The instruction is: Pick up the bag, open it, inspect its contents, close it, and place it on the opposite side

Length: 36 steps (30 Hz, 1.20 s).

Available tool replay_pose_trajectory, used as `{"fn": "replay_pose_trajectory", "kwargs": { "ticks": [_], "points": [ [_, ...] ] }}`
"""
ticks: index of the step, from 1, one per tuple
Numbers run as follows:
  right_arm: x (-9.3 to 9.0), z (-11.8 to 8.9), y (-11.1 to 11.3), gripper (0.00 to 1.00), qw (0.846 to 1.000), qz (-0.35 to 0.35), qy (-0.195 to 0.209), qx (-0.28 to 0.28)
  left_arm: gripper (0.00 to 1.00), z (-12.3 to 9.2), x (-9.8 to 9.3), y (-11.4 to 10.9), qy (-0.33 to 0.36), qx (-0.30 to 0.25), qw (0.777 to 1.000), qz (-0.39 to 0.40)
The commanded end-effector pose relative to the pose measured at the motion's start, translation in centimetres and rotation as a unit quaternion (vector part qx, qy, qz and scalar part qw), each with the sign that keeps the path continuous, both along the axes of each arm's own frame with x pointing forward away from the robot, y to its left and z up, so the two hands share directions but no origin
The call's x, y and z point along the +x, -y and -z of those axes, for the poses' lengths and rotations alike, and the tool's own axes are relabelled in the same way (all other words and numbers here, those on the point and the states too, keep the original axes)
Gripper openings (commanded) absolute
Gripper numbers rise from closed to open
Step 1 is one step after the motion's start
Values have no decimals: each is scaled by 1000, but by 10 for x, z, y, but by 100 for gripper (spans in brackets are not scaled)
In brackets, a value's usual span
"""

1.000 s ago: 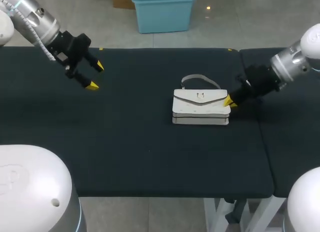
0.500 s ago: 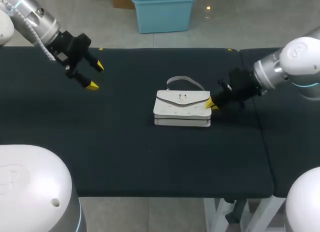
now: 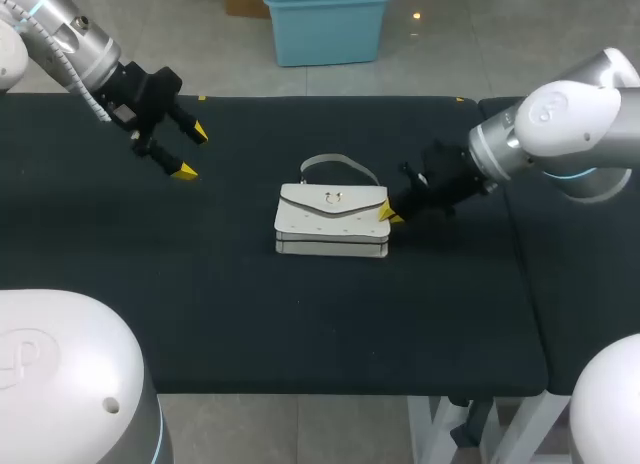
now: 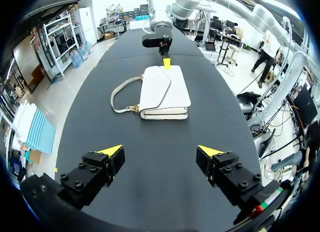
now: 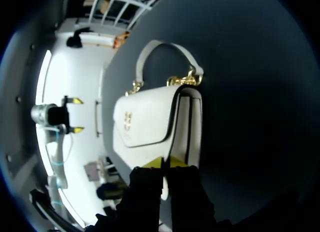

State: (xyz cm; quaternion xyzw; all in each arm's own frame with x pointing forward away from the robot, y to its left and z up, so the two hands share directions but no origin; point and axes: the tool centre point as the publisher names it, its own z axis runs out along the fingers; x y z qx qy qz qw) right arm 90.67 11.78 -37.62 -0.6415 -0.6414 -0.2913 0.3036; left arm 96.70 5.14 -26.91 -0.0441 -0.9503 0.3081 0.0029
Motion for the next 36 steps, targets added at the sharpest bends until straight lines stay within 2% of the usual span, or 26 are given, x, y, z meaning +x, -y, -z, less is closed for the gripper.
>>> {"fn": "replay_pose_trajectory", "kwargs": {
  "ticks": [1, 9, 22, 23, 24, 25, 30, 36],
  "points": [
    [6, 2, -3, 0, 1000, 1, -2, -5, 100, 1, 0, 0, 0, -1, 1000, 0],
    [13, -3, 10, 0, 1000, 11, 2, -10, 100, 1, 0, 0, 0, -1, 1000, 0],
    [10, 2, 1, 0, 1000, -1, -1, -3, 100, 1, 0, 0, 0, -1, 1000, 0],
    [10, 2, 1, 3, 1000, -1, -1, -3, 100, 1, 0, 0, 0, -1, 1000, 0],
    [10, 2, 1, 58, 1000, 0, -2, -4, 100, 1, 0, 0, 0, -1, 1000, 0],
    [10, 2, 2, 100, 1000, 2, -3, -3, 100, 1, 0, 0, 0, -1, 1000, 0],
    [9, -4, 9, 100, 1000, 5, 4, -9, 100, 1, 0, 0, 0, -1, 1000, 0],
    [6, -21, 27, 100, 1000, 9, 21, -18, 100, 1, 0, 0, 0, -1, 1000, 0]
  ]
}}
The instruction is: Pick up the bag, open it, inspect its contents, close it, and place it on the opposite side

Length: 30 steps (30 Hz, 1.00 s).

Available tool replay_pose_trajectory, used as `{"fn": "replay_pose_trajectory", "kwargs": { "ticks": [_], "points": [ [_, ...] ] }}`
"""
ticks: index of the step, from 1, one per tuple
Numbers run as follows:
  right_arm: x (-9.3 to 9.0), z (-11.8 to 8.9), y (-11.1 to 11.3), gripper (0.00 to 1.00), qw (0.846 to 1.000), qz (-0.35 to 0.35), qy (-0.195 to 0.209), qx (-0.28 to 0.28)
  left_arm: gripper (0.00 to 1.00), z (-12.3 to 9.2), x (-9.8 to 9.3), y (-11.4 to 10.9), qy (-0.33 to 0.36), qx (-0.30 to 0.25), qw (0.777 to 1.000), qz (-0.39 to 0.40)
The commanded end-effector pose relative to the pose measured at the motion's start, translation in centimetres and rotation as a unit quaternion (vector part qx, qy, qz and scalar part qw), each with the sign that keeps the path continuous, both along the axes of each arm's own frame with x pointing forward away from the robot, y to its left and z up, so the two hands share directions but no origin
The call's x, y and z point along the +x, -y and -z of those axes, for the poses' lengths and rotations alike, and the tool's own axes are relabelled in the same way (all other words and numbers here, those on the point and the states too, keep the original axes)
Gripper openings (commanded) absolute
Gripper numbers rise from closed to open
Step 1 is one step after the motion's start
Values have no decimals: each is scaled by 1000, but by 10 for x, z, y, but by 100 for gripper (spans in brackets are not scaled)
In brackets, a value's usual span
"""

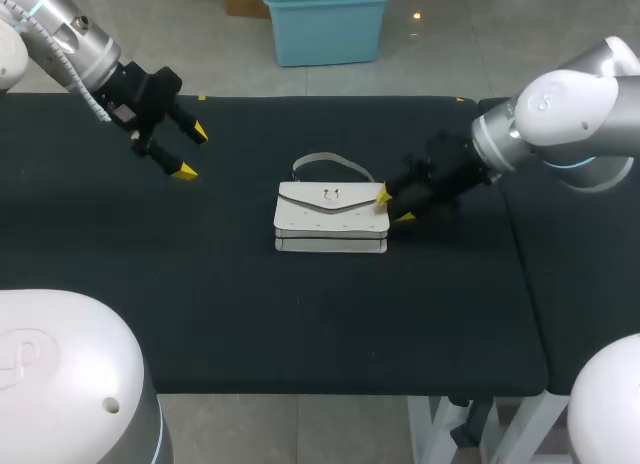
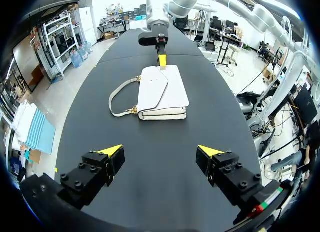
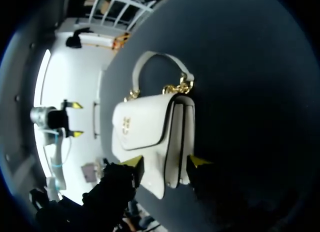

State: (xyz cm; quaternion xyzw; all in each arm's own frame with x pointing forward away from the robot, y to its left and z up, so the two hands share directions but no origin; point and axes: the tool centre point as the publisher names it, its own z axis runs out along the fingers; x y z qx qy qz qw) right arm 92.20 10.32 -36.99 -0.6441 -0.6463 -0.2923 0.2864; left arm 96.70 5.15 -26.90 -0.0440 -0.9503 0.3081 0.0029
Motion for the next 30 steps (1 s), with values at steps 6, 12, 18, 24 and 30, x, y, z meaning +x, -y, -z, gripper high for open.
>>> {"fn": "replay_pose_trajectory", "kwargs": {
  "ticks": [6, 12, 18, 24, 30],
  "points": [
    [-15, -41, 28, 100, 998, -5, 57, -38, 100, 1, 0, 0, 0, -1, 1000, 0],
    [-25, -68, 40, 100, 987, -28, 134, -82, 100, 1, 0, 0, 0, -1, 1000, 0],
    [-31, -87, 38, 100, 967, -69, 199, -141, 100, 1, 0, 0, 0, -1, 1000, 0],
    [-34, -100, 27, 100, 935, -119, 256, -215, 100, 1, 0, 0, 0, -1, 1000, 0],
    [-44, -113, 15, 100, 888, -168, 323, -282, 100, 1, 0, 0, 0, -1, 1000, 0]
  ]
}}
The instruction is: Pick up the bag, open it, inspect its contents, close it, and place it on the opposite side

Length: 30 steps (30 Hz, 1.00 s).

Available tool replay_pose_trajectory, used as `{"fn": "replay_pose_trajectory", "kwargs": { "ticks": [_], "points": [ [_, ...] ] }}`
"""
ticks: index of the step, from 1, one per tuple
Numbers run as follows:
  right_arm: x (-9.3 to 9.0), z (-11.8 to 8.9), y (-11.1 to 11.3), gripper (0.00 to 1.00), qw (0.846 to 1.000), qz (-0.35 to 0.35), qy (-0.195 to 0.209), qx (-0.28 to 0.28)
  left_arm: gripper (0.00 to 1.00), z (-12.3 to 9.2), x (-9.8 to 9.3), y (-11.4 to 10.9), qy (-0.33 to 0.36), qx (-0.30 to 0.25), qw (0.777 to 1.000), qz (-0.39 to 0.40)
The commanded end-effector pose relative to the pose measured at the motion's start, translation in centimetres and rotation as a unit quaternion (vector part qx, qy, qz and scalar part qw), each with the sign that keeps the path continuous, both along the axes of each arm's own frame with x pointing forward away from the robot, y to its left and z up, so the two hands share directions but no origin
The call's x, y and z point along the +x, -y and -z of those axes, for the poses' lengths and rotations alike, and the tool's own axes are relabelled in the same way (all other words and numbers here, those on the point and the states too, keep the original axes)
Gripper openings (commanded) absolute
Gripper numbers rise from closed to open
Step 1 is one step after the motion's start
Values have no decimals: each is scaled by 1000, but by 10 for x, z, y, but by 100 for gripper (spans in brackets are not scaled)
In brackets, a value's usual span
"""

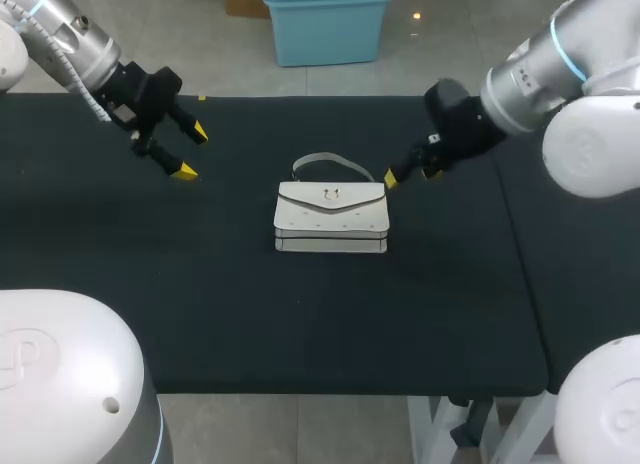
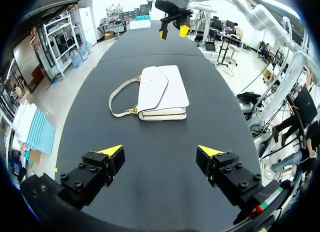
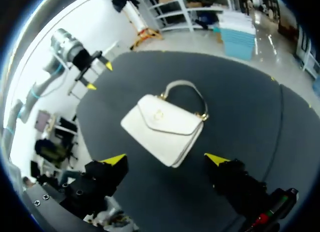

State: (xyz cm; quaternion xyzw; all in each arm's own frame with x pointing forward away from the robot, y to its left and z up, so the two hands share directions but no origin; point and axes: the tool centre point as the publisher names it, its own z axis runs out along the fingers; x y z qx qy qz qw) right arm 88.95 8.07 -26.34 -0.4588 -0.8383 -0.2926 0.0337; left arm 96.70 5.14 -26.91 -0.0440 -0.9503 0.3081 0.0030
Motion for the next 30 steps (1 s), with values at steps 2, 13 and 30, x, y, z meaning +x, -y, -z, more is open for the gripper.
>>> {"fn": "replay_pose_trajectory", "kwargs": {
  "ticks": [2, 13, 30],
  "points": [
    [-17, -7, -12, 100, 987, 2, 104, -125, 100, 1, 0, 0, 0, -1, 1000, 0],
    [-48, -4, -26, 100, 950, -42, 238, -200, 100, 1, 0, 0, 0, -1, 1000, 0],
    [-55, -1, -30, 100, 930, -23, 281, -237, 100, -28, -3, 15, 183, 2, 981, 68]
  ]
}}
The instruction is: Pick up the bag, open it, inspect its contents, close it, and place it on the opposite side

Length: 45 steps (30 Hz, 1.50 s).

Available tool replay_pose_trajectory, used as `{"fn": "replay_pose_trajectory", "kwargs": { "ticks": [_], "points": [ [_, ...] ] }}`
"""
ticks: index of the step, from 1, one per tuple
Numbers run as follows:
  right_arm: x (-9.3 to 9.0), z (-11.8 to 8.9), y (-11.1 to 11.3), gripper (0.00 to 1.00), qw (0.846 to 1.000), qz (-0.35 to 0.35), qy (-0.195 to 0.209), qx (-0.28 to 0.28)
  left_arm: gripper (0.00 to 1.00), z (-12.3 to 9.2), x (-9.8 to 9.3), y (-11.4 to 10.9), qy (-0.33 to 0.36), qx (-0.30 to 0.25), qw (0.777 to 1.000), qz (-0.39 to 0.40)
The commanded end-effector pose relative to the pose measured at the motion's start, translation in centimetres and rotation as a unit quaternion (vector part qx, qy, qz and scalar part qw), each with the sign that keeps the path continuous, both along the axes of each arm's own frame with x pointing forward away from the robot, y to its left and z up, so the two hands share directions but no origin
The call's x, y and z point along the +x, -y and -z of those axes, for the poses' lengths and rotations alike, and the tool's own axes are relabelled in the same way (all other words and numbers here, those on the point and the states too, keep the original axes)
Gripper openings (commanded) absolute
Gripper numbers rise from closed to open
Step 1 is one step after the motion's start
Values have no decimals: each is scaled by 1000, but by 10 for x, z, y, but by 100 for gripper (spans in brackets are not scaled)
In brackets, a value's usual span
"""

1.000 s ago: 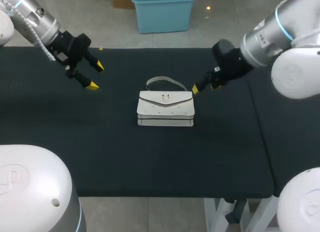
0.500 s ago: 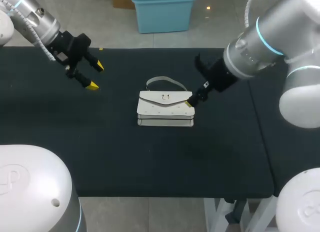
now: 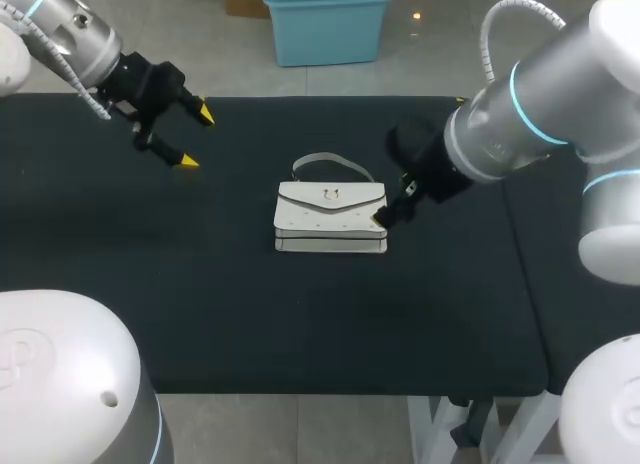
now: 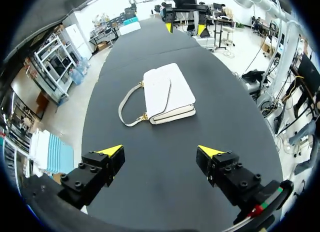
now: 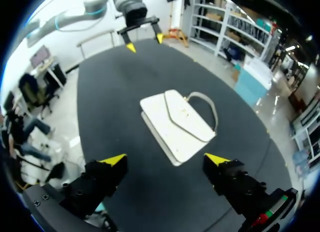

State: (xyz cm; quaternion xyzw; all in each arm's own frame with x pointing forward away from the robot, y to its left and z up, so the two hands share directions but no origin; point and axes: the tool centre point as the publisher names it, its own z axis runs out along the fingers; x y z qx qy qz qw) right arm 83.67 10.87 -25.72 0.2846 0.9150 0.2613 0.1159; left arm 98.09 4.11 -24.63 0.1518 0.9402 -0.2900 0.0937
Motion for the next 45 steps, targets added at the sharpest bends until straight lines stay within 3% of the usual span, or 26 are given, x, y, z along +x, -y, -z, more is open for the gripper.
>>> {"fn": "replay_pose_trajectory", "kwargs": {
  "ticks": [1, 4, 10, 20, 27, 41, 45],
  "points": [
    [-3, 5, -2, 100, 978, 114, 149, -91, 100, -6, -18, 8, 67, -13, 998, 2],
    [-10, 5, -11, 100, 969, 76, 202, -119, 100, -4, -20, 18, 101, -19, 995, 16],
    [-19, 16, -31, 100, 935, 31, 303, -180, 100, 5, -27, 35, 151, -24, 988, 32],
    [-22, 33, -43, 100, 884, 10, 394, -251, 100, 13, -19, 51, 154, -34, 987, 40],
    [-22, 40, -48, 100, 853, -6, 441, -279, 100, 14, -14, 57, 150, -44, 986, 58],
    [-17, 45, -51, 100, 851, -7, 447, -275, 100, 19, -12, 63, 146, -40, 986, 70],
    [-9, 61, -64, 100, 830, -23, 478, -288, 100, 25, -10, 71, 149, -60, 984, 75]
  ]
}}
